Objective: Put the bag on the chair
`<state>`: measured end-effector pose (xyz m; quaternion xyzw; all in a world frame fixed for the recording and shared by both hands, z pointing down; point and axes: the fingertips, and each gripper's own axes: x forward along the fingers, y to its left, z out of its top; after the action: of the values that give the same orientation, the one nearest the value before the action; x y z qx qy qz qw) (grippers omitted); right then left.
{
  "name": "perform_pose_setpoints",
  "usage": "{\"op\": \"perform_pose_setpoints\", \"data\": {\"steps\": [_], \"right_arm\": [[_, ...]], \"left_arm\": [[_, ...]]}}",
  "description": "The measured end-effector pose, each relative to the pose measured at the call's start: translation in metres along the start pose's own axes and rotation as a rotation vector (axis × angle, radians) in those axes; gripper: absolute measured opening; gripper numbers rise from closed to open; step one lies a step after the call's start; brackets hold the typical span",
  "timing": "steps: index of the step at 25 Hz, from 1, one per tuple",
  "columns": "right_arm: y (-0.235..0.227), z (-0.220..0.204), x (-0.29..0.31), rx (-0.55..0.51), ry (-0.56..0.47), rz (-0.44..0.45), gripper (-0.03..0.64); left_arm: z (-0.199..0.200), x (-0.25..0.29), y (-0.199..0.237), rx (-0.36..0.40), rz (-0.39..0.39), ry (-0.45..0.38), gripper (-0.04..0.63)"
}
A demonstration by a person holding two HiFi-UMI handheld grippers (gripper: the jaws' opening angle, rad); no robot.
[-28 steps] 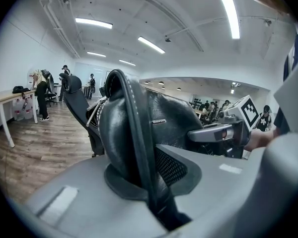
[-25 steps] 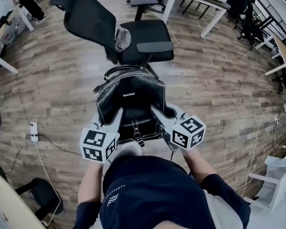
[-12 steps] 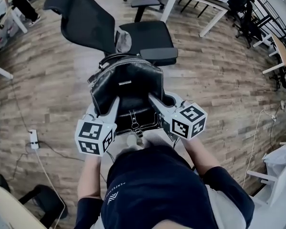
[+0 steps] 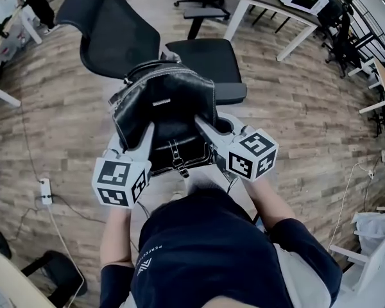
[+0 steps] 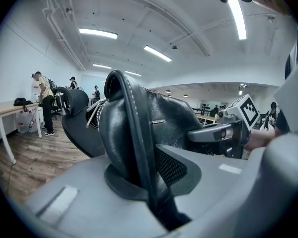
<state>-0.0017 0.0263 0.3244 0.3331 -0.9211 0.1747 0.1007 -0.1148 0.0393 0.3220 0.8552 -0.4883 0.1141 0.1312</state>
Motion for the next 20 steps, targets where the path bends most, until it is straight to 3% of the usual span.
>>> {"op": "perform_pose_setpoints", "data": {"steps": [11, 20], "right_arm": [[-0.101, 0.065, 0.086, -0.015, 0.016, 0.118, 0.048], [-0.175, 0.106, 0.147, -0.048, 0.009, 0.157, 0.049]], "left_arm": [[0.056, 0.104, 0.066, -0.018, 0.113, 0.010, 0.064], [0.090, 0.182, 0.113, -0.025, 0.176, -0.003, 0.064]]}}
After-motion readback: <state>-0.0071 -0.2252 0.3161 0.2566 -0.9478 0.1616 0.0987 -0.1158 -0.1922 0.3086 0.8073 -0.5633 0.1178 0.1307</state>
